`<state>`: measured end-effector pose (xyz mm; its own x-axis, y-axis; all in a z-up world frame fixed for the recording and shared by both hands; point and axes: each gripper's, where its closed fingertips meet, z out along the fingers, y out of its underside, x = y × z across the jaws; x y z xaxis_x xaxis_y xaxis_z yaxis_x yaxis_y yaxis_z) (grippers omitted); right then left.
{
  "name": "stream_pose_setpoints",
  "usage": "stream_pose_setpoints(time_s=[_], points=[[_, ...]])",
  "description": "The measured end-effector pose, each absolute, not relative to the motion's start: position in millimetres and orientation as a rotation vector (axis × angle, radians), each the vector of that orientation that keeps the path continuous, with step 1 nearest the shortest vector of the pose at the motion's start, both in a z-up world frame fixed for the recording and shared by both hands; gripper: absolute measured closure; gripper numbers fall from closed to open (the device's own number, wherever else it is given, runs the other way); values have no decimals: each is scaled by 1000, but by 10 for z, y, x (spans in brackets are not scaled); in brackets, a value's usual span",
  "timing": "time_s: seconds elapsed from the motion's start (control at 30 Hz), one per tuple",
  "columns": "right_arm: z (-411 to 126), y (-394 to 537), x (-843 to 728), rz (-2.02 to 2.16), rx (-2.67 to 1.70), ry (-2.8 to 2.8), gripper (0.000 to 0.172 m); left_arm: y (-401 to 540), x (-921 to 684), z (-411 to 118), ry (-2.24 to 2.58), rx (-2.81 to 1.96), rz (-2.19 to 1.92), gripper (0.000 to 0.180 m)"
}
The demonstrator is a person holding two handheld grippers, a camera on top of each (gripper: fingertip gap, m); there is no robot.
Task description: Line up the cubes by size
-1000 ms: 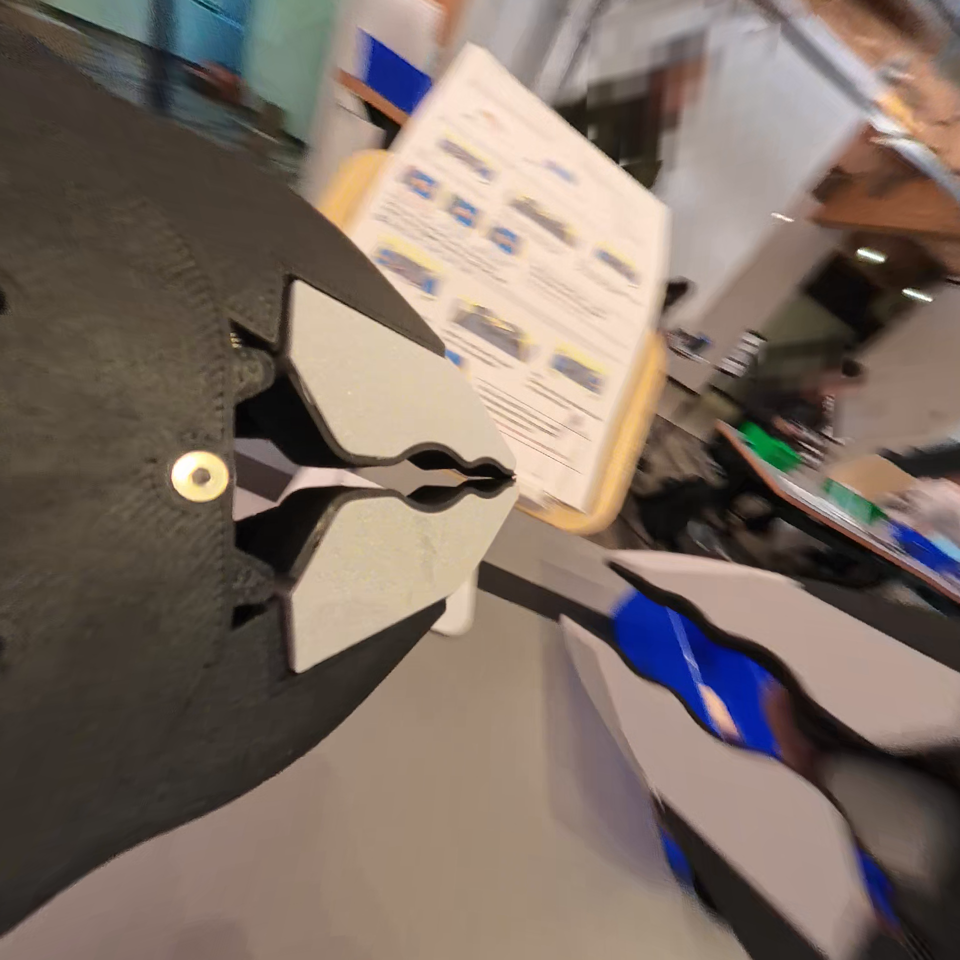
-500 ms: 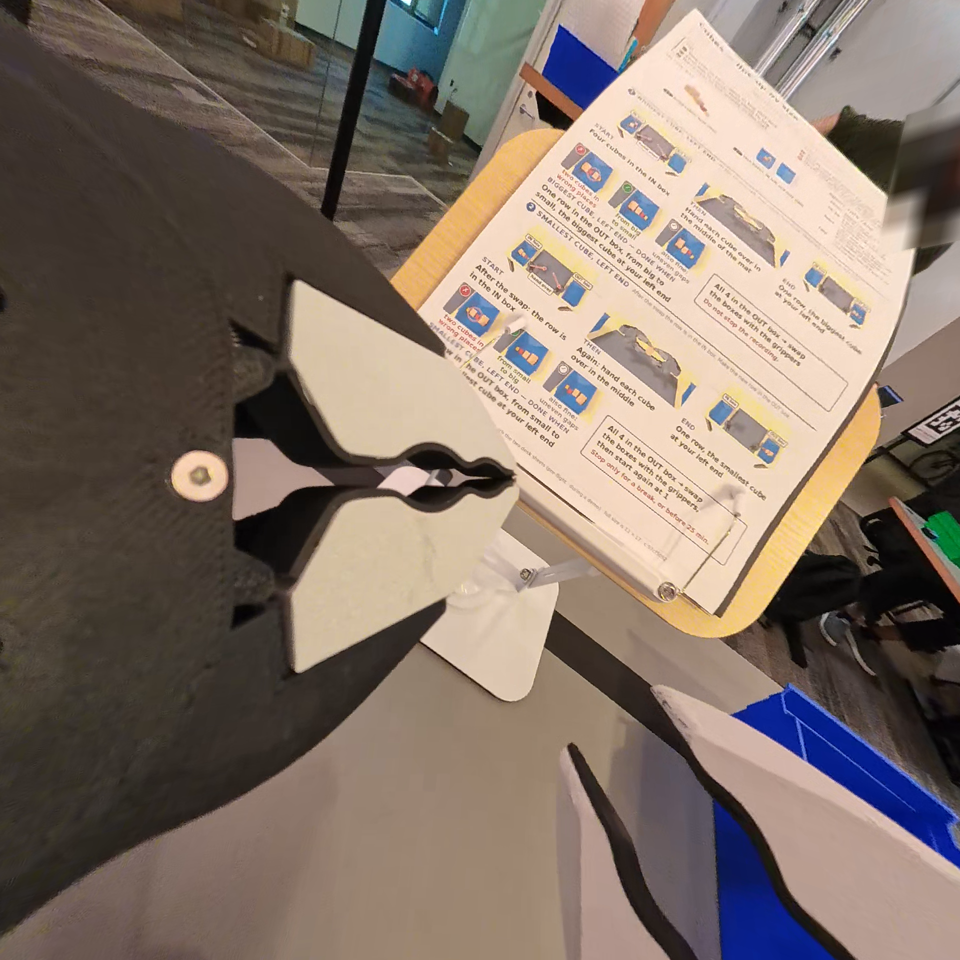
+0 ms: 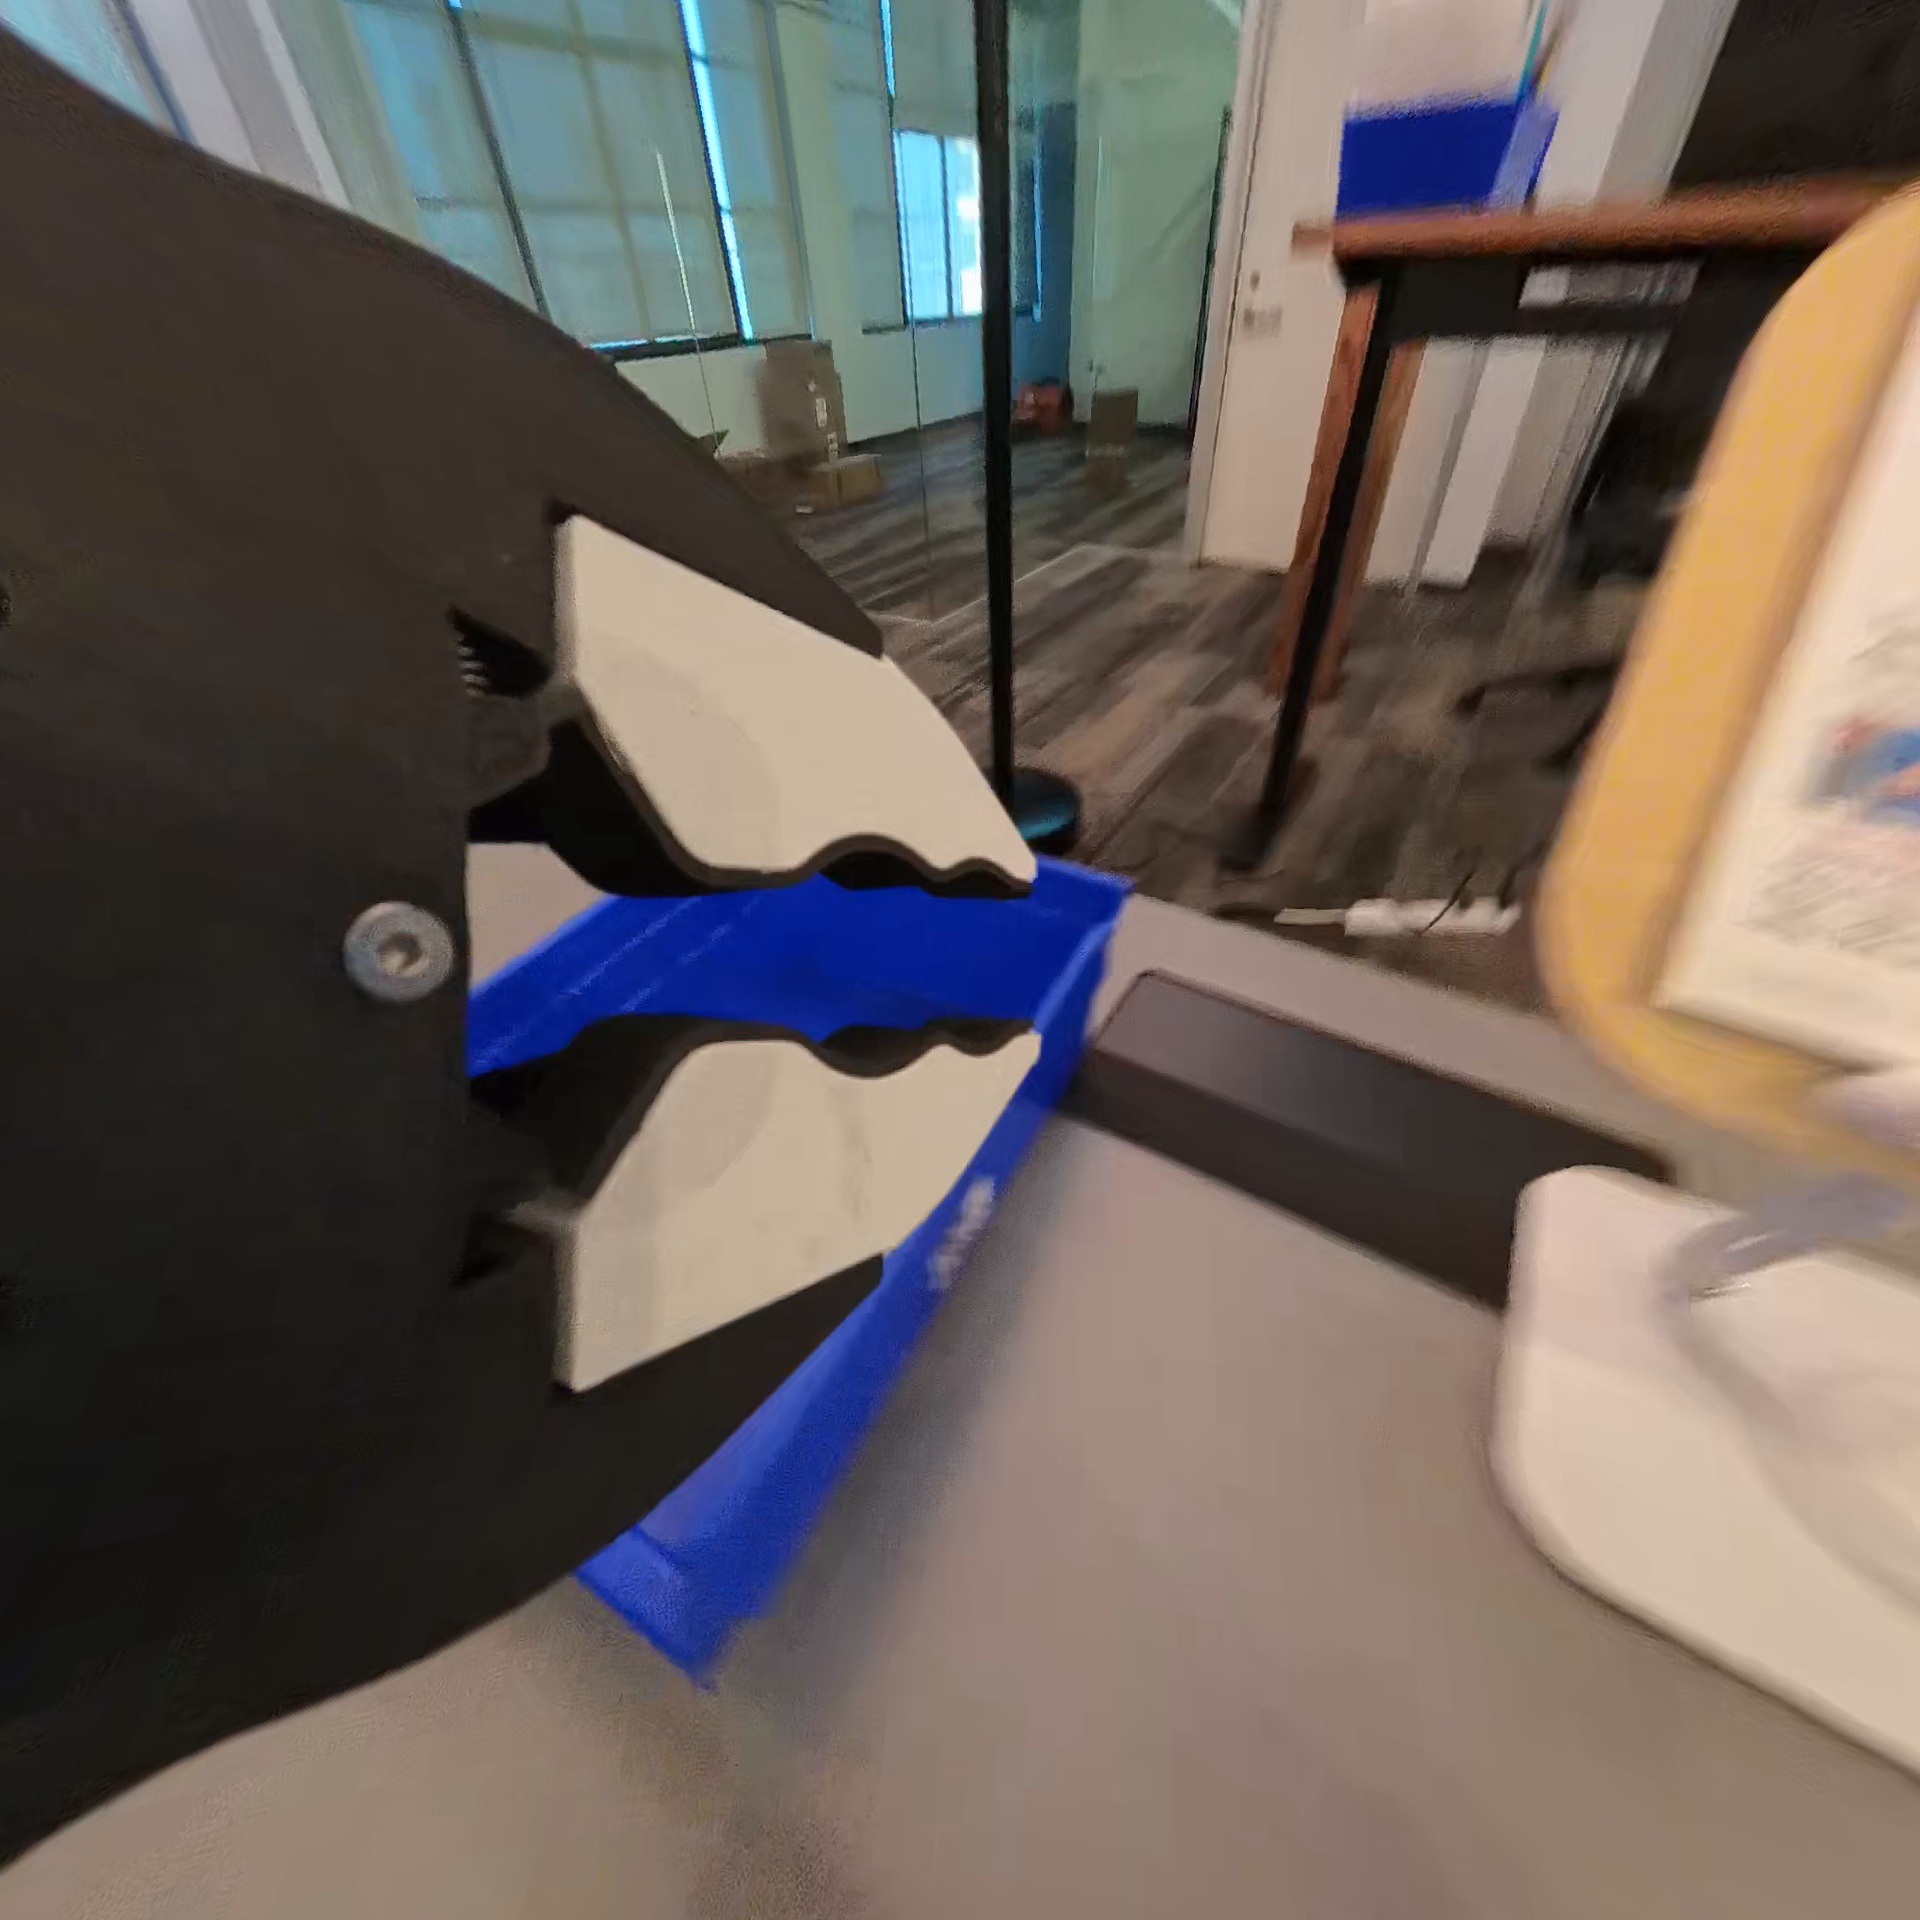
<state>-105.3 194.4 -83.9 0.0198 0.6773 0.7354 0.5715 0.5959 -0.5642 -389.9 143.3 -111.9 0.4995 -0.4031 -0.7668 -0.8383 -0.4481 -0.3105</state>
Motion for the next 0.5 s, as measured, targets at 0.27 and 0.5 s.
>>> stream_pose_setpoints(time_s=[0.27, 0.5], points=[[-944, 1932, -1106, 96, -1057, -1689, 146, 1168, -5297, -2072, 1312, -2535, 786, 153], [-1013, 1895, -1148, 98, -1042, -1724, 146, 1004, -5796, -2747, 1518, -2796, 798, 145]])
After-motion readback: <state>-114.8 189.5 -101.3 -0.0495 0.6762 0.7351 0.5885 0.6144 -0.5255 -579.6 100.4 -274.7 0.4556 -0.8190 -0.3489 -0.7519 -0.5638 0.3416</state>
